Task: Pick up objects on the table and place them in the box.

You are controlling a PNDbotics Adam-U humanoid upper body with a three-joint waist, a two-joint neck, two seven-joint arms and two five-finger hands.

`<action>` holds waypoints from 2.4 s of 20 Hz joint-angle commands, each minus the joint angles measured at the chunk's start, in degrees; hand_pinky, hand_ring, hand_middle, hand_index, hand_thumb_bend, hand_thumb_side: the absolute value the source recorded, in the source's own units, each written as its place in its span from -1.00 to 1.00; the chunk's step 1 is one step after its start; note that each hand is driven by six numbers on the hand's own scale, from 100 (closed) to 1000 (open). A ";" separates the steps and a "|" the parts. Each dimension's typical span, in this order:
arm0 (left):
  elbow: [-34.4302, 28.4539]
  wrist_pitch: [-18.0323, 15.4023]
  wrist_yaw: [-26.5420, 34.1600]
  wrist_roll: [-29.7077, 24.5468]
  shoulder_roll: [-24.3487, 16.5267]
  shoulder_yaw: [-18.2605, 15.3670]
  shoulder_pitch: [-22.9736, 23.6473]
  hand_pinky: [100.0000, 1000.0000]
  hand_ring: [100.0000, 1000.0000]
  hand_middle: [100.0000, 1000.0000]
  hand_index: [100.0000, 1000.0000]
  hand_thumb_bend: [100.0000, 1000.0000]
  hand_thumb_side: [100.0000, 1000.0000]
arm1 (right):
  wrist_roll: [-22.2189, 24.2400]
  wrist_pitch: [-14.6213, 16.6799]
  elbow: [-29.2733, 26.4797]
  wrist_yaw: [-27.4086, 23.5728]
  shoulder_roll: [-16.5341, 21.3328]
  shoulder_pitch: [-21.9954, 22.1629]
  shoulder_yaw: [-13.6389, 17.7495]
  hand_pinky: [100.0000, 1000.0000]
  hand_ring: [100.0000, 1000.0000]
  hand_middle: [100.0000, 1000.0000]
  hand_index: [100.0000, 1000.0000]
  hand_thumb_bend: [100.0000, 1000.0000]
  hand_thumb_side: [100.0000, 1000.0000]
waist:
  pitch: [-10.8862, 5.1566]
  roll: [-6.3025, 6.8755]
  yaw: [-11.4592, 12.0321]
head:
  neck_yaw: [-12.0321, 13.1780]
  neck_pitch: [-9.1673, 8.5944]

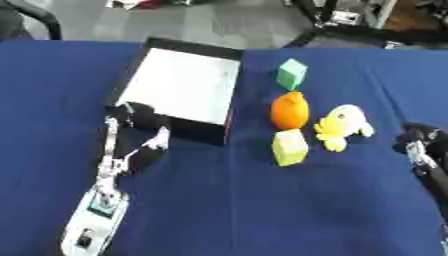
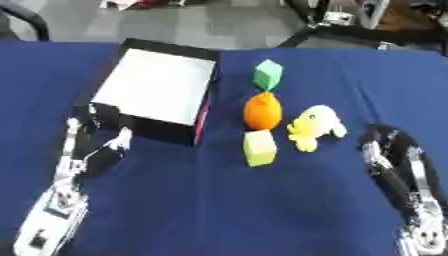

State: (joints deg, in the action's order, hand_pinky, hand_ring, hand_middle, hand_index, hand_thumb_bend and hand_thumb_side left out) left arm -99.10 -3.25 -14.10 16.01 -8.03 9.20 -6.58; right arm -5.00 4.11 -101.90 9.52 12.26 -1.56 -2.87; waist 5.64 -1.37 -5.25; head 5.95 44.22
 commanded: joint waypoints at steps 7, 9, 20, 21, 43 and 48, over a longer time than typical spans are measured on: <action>-1.02 0.16 -0.11 -0.06 -0.60 -0.26 -0.73 0.39 0.44 0.05 -0.09 -0.76 -1.00 | 0.19 0.17 -0.62 0.13 0.52 -0.66 0.14 0.33 0.12 0.47 0.08 -1.00 0.20 | -0.60 0.31 0.06 | -0.18 -0.11; -0.99 0.20 -0.14 -0.25 -0.65 -0.16 -0.70 0.40 0.44 0.05 -0.08 -0.76 -1.00 | 0.36 0.26 -0.62 0.30 1.09 -0.96 0.07 0.34 0.13 0.47 0.09 -1.00 0.12 | -0.64 0.29 0.03 | -0.22 -0.11; -0.85 0.35 -0.33 -1.29 -1.00 0.15 -0.32 0.40 0.45 0.06 -0.06 -0.72 -1.00 | 5.93 4.79 3.35 2.73 16.22 -11.83 -2.27 0.40 0.16 0.49 0.30 -1.00 -0.34 | -1.43 -0.17 0.30 | -0.69 -0.11; -0.85 0.35 -0.34 -1.31 -1.00 0.15 -0.32 0.40 0.45 0.06 -0.06 -0.72 -1.00 | 6.01 5.02 3.58 2.71 16.31 -11.93 -2.26 0.40 0.16 0.49 0.30 -1.00 -0.34 | -1.43 -0.17 0.30 | -0.68 -0.11; -0.95 0.78 0.09 -4.12 -0.66 0.91 -0.53 0.41 0.47 0.09 0.02 -0.60 -1.00 | 26.38 18.30 34.71 22.98 21.67 -38.16 -16.58 0.75 0.81 0.90 0.97 -1.00 -0.18 | -1.56 0.70 2.72 | -1.53 -0.11; -0.92 0.75 0.06 -4.15 -0.58 0.90 -0.48 0.41 0.47 0.09 0.02 -0.60 -1.00 | 31.13 21.98 42.00 27.72 20.11 -39.77 -14.02 0.77 0.82 0.89 0.96 -1.00 -0.27 | -1.67 0.62 2.74 | -1.47 -0.11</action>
State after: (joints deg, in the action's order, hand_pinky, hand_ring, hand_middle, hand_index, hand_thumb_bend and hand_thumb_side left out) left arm -98.94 -2.39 -14.09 12.02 -8.48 10.32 -6.51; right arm 25.00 25.26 -61.15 36.02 31.60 -40.04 -18.17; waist 4.80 -1.37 -2.48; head 4.36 44.22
